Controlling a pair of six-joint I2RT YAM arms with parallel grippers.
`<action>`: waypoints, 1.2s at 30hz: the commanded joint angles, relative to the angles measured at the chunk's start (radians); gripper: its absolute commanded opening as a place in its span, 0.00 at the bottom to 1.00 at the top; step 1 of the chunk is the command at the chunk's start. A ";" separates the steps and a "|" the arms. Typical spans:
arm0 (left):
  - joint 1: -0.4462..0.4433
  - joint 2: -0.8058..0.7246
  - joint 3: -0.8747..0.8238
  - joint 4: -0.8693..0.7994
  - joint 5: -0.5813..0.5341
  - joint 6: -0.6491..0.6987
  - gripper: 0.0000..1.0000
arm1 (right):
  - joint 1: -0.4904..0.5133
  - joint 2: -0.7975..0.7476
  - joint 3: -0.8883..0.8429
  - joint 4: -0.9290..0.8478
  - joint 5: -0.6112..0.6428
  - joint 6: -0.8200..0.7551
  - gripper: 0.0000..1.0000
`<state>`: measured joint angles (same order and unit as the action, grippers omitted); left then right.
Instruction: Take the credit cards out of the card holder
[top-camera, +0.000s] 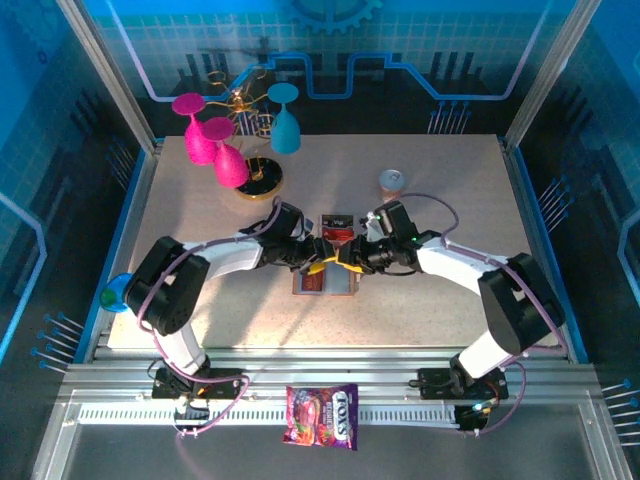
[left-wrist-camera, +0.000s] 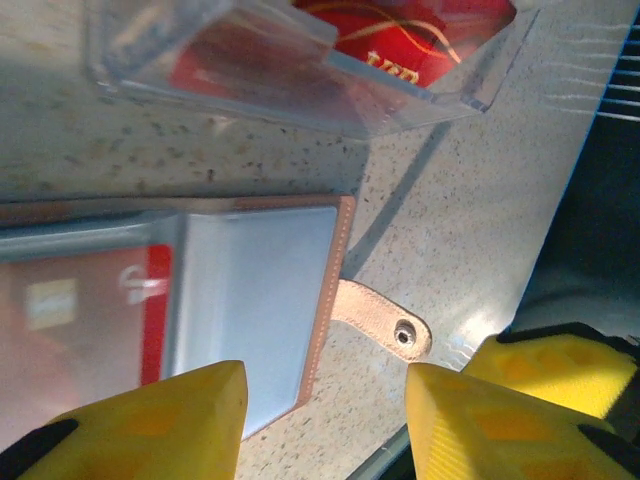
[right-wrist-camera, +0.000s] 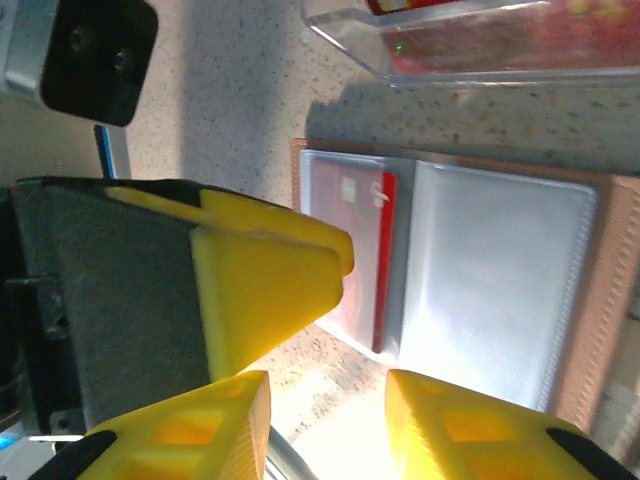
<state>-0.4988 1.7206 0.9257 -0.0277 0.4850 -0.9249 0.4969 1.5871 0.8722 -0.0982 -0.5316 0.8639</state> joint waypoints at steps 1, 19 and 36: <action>0.024 -0.066 -0.035 -0.098 -0.029 0.062 0.44 | 0.029 0.064 0.055 0.066 -0.045 0.018 0.36; 0.065 -0.051 -0.116 -0.163 -0.069 0.132 0.17 | 0.117 0.261 0.116 0.110 -0.036 0.035 0.28; 0.070 -0.036 -0.110 -0.177 -0.068 0.143 0.15 | 0.117 0.319 0.143 0.059 -0.033 0.002 0.33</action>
<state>-0.4355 1.6730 0.8200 -0.1780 0.4229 -0.8085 0.6029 1.8820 0.9916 -0.0097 -0.5709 0.8894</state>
